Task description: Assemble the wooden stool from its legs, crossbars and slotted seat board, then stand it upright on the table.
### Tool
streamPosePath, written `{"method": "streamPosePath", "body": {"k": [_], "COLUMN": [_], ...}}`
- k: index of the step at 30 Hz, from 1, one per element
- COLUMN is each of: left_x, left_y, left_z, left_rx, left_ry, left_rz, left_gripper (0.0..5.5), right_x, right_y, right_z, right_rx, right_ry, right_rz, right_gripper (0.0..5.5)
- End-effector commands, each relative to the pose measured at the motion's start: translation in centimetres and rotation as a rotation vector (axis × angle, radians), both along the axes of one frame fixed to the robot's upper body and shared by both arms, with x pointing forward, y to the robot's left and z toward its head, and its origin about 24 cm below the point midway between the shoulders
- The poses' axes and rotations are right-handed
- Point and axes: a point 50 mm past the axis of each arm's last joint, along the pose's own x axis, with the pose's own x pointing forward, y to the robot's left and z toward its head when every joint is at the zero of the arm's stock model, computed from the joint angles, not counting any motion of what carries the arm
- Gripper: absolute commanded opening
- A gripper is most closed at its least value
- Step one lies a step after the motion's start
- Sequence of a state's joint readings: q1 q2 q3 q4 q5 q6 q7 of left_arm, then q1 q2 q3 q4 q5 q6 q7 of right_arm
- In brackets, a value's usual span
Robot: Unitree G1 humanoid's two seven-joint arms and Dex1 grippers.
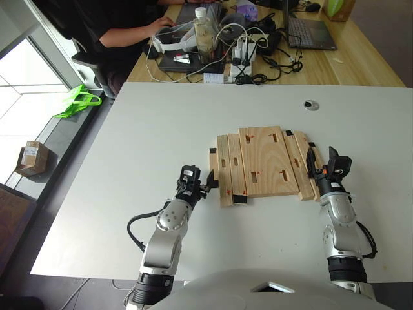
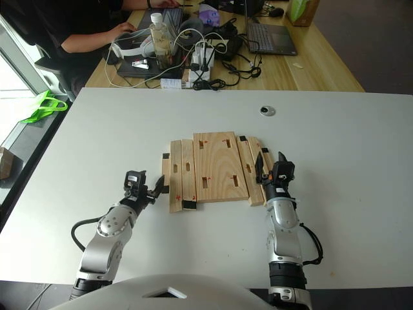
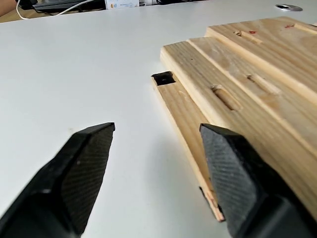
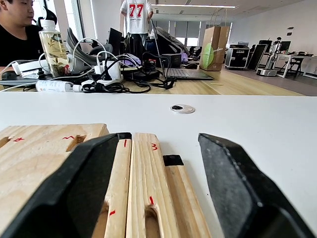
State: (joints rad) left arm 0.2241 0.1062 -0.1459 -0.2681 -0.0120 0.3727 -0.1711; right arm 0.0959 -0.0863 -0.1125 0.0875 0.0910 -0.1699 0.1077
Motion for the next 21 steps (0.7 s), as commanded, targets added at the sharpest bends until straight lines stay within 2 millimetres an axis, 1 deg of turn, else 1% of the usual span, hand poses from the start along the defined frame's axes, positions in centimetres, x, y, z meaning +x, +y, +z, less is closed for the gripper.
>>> {"method": "streamPosePath", "body": {"k": [1, 4, 7, 13, 15, 21], "left_x": [-0.6, -1.0, -0.9, -0.3, -0.2, -0.8], "left_y": [-0.5, 0.0, 0.8, 1.3, 1.2, 1.3], "left_z": [-0.6, -1.1, -1.1, 0.6, 0.8, -0.3], "left_rx": [-0.027, 0.018, 0.044, -0.001, -0.004, 0.039], "left_ry": [0.087, 0.133, 0.142, 0.065, 0.061, 0.134], "left_rz": [-0.065, -0.076, -0.045, -0.006, -0.019, -0.048], "left_gripper": [3.21, 3.21, 3.21, 3.21, 3.21, 3.21], "right_x": [0.0, 0.0, 0.0, 0.1, 0.0, 0.1], "right_y": [-0.1, -0.2, -0.2, -0.2, -0.3, -0.4], "right_z": [0.0, 0.0, 0.0, 0.0, 0.0, 0.0], "right_rx": [-0.005, -0.006, -0.006, -0.009, -0.01, -0.016], "right_ry": [0.001, -0.001, 0.0, 0.0, -0.001, 0.002], "right_rz": [-0.01, -0.012, -0.015, -0.014, -0.022, -0.022], "right_gripper": [3.0, 3.0, 3.0, 3.0, 3.0, 3.0]}}
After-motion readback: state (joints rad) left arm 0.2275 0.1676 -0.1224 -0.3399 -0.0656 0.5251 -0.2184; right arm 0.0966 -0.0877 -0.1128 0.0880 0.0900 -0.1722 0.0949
